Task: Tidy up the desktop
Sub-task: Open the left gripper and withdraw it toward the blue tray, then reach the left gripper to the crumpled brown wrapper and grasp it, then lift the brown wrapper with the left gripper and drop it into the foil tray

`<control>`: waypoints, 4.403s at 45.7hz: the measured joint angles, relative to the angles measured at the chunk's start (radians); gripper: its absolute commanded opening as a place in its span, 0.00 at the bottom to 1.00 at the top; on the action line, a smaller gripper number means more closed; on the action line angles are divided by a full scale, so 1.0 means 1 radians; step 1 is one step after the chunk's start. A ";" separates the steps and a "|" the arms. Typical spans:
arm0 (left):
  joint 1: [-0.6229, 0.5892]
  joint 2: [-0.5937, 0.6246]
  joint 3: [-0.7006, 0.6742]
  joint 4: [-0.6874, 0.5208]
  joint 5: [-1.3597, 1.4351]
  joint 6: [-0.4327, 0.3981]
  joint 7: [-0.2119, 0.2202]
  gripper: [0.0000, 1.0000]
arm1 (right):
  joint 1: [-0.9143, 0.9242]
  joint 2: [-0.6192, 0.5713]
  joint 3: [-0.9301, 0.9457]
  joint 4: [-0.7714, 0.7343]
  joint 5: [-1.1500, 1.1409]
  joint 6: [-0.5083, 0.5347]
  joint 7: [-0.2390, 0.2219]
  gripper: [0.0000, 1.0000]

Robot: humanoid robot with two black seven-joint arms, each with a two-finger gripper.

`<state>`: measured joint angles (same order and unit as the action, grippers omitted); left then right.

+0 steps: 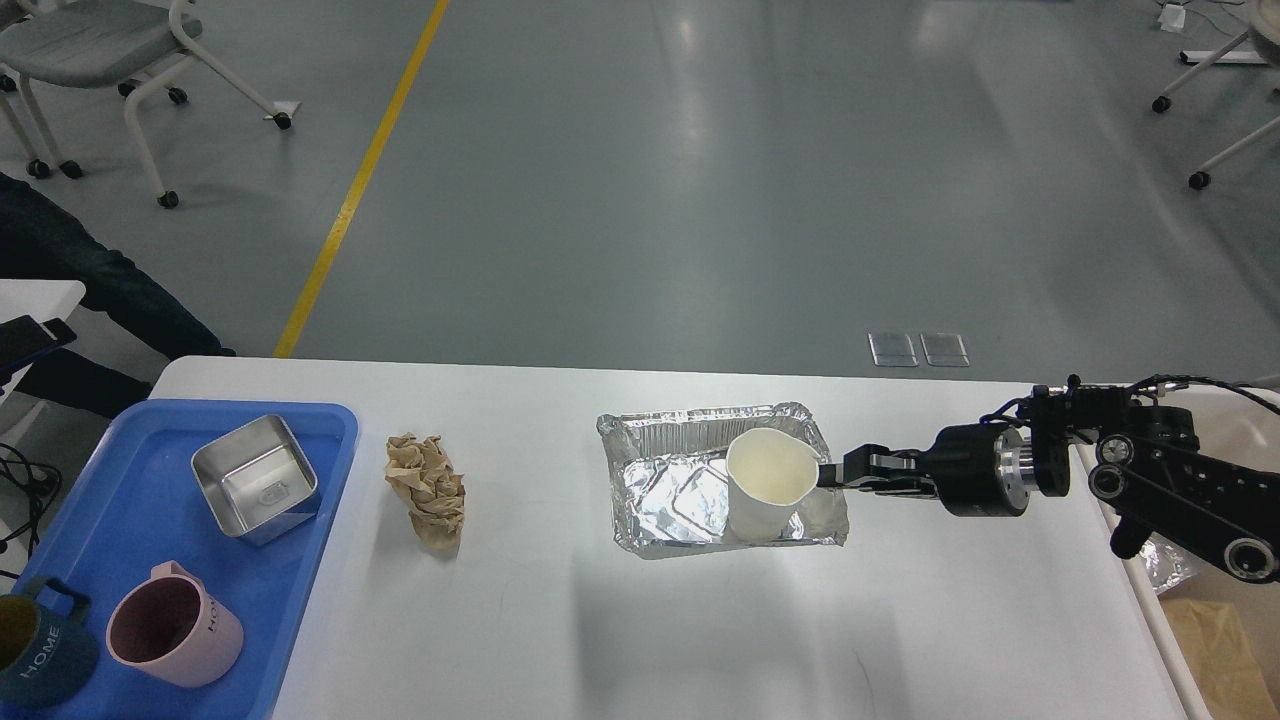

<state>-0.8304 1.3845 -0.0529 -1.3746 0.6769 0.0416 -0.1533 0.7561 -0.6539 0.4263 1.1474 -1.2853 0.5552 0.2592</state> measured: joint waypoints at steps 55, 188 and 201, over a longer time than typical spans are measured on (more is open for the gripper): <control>-0.001 -0.608 0.027 0.274 0.092 0.034 0.113 0.96 | -0.025 -0.033 0.008 0.021 0.000 0.000 0.001 0.00; -0.565 -1.061 0.231 0.283 0.208 -0.389 -0.011 0.02 | -0.029 -0.022 0.012 0.019 -0.002 -0.006 0.002 0.00; -0.518 -1.112 0.247 0.313 0.209 -0.369 -0.009 0.63 | -0.029 -0.019 0.017 0.018 -0.002 -0.007 0.002 0.00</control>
<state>-1.3484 0.2722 0.1945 -1.0617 0.8858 -0.3272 -0.1622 0.7271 -0.6725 0.4436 1.1659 -1.2875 0.5478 0.2608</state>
